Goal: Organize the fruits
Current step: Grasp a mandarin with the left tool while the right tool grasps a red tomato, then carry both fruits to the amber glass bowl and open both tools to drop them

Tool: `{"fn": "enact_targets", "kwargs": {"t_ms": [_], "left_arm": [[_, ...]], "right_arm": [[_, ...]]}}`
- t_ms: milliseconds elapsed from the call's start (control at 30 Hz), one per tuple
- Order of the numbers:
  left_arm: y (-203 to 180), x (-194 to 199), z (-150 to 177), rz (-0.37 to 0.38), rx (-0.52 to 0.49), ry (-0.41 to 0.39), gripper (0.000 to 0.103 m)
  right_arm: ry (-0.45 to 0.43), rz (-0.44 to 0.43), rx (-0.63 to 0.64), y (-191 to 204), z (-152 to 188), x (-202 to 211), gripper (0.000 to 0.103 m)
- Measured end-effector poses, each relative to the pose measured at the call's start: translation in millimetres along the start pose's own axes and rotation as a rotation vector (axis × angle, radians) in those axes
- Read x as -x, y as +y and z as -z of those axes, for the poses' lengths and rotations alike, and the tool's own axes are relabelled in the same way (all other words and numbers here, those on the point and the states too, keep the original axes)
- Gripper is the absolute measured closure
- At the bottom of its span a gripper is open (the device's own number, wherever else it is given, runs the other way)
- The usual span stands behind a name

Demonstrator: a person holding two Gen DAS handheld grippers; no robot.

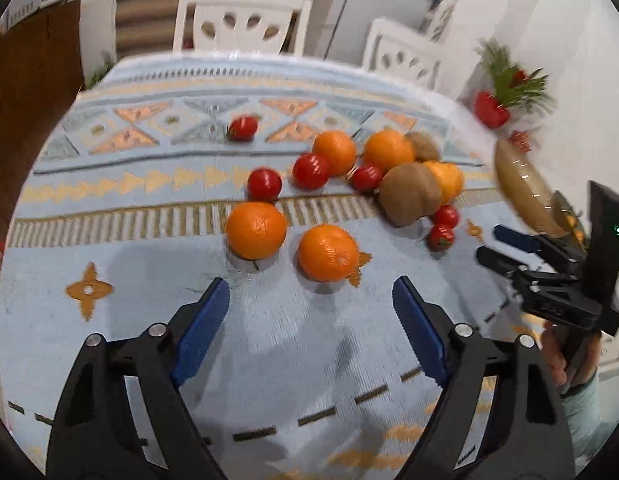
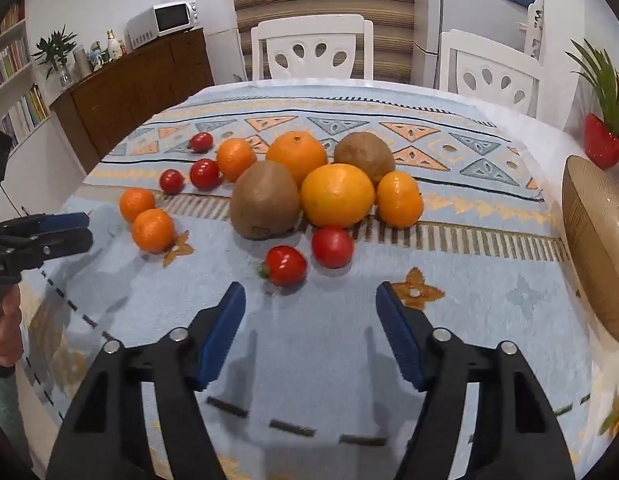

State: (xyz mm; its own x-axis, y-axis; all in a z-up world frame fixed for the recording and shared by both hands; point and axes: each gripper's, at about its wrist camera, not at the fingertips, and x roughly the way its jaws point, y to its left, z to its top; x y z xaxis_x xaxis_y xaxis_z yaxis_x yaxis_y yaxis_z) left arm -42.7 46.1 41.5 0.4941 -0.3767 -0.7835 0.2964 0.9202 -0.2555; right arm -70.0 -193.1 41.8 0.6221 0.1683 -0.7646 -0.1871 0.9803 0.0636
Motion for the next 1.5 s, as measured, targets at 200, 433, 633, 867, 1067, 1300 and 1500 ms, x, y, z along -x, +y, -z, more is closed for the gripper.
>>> {"fn": "enact_targets", "kwargs": {"t_ms": [200, 433, 633, 867, 1067, 1300, 1500], "left_arm": [[-20, -17, -5, -0.020, -0.050, 0.025, 0.025], [-20, -38, -8, 0.003, -0.015, 0.066, 0.034], [-18, -48, -10, -0.004, -0.011, 0.052, 0.036], [-21, -56, -15, -0.038, -0.030, 0.038, 0.047], [-31, -60, -15, -0.112, -0.068, 0.028, 0.055], [-31, -57, -14, -0.124, -0.058, 0.009, 0.061], [-63, -39, -12, -0.075, -0.115, -0.028, 0.061]], "right_arm": [[0.053, -0.069, -0.034, -5, -5, -12, 0.056], [0.100, -0.113, -0.041, 7, -8, -28, 0.061], [0.108, -0.106, -0.041, 11, -12, -38, 0.061], [0.119, -0.121, -0.077, 7, -17, -49, 0.061], [0.113, -0.116, -0.076, 9, -17, -50, 0.061], [0.101, -0.106, -0.083, 8, -16, -49, 0.074], [0.039, -0.122, -0.092, 1, -14, -21, 0.074]]}}
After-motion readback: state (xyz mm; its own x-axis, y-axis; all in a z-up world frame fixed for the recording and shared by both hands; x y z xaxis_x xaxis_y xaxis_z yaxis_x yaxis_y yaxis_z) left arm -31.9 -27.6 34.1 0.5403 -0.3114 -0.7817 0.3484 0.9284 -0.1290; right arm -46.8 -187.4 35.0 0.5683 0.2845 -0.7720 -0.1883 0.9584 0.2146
